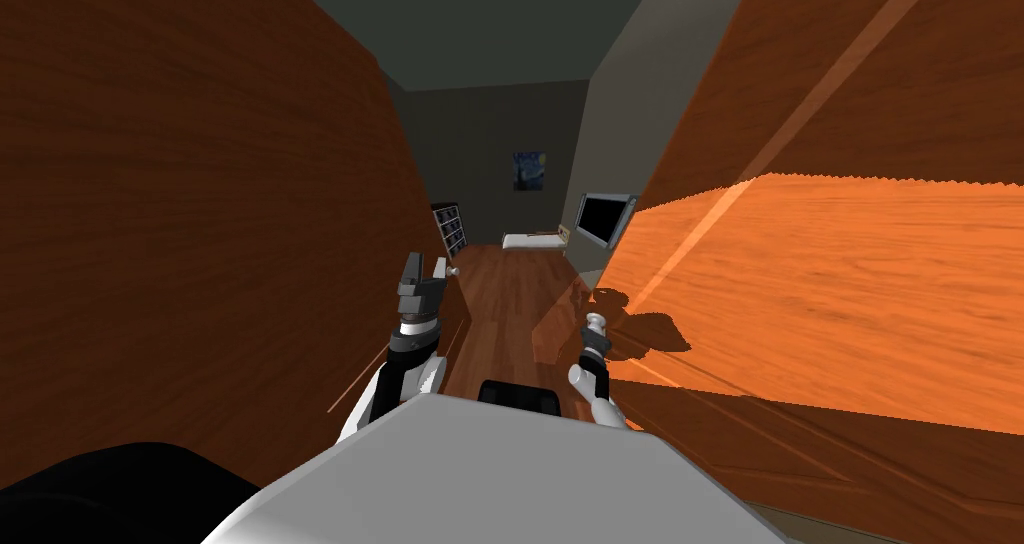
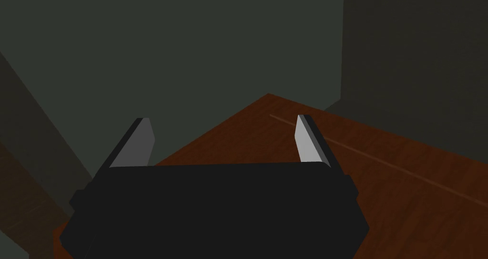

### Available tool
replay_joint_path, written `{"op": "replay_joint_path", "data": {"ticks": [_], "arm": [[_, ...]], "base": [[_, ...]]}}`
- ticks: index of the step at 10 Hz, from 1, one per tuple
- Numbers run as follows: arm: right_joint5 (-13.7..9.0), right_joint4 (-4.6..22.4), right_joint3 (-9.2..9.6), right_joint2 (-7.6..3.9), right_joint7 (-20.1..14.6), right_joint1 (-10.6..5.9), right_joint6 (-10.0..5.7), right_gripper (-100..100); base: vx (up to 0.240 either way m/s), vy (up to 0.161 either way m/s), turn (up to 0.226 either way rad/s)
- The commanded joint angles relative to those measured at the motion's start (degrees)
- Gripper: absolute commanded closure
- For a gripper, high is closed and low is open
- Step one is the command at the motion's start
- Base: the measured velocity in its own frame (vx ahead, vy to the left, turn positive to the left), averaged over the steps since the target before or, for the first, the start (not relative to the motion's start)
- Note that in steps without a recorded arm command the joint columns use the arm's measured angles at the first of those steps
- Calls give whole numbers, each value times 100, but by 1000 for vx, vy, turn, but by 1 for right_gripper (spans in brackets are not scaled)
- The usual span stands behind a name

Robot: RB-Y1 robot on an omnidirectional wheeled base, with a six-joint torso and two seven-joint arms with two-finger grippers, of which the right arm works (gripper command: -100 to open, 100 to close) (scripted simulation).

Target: Push the door open

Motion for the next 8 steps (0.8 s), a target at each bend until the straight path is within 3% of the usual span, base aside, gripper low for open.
{"op": "replay_joint_path", "data": {"ticks": [1,5,8], "arm": [[-1,2,-1,0,2,5,-1,100],[-1,2,-1,0,2,5,-1,100],[-113,36,-135,-103,4,17,4,100]], "base": [[-32,18,-2],[-15,7,0],[156,4,-31]]}}
